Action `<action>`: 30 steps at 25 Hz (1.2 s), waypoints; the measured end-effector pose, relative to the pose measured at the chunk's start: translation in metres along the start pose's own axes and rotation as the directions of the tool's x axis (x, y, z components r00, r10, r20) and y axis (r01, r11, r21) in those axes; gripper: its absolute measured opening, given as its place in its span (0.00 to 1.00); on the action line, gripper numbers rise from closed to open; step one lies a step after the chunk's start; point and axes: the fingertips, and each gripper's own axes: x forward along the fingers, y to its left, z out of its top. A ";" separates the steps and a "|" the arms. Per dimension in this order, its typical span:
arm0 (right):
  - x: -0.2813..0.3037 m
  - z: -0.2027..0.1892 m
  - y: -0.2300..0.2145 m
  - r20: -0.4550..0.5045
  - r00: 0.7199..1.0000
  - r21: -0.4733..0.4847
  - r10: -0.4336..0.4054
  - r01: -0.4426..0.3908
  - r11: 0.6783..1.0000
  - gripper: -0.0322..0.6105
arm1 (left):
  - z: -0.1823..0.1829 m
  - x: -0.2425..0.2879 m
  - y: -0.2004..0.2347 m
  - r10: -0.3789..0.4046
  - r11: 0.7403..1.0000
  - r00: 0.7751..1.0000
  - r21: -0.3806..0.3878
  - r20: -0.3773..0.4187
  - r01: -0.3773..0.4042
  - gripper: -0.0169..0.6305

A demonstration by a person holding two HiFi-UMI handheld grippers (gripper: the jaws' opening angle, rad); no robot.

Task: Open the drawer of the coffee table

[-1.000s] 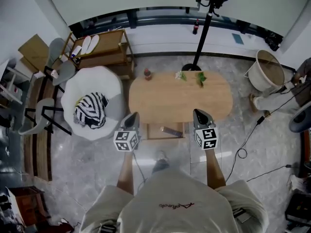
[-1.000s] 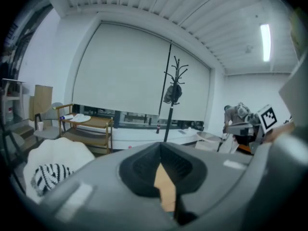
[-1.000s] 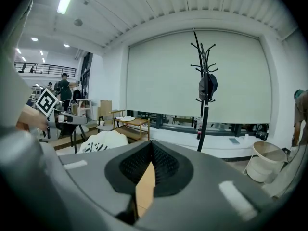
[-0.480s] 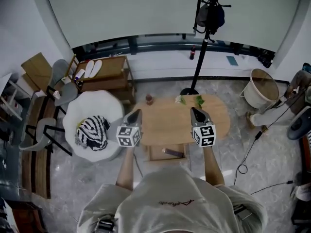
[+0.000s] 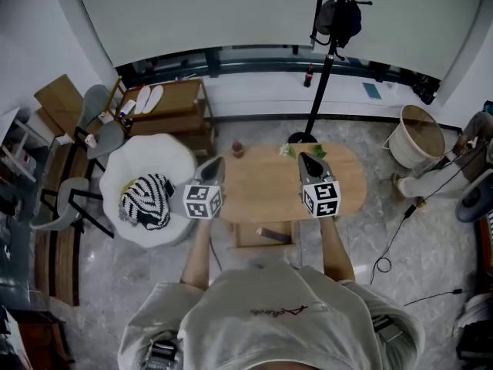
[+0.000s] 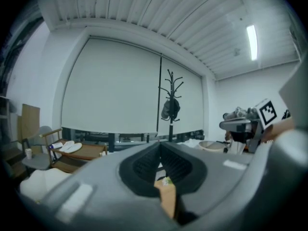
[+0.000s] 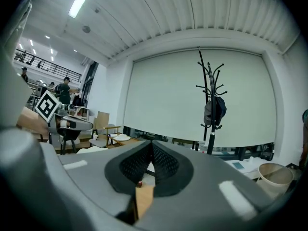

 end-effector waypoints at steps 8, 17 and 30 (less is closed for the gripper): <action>0.002 0.008 -0.014 0.008 1.000 -0.002 0.030 -0.030 1.000 0.06 | 0.011 0.009 -0.018 0.025 1.000 1.000 0.000 0.007 -0.025 0.03; -0.001 0.001 -0.024 0.004 0.999 -0.001 0.045 -0.045 0.999 0.06 | 0.011 0.017 -0.029 0.044 0.999 0.999 0.002 0.011 -0.044 0.03; -0.006 -0.006 -0.029 -0.011 0.998 -0.006 0.056 -0.056 0.998 0.06 | 0.003 0.018 -0.037 0.058 0.998 0.998 -0.005 0.001 -0.058 0.03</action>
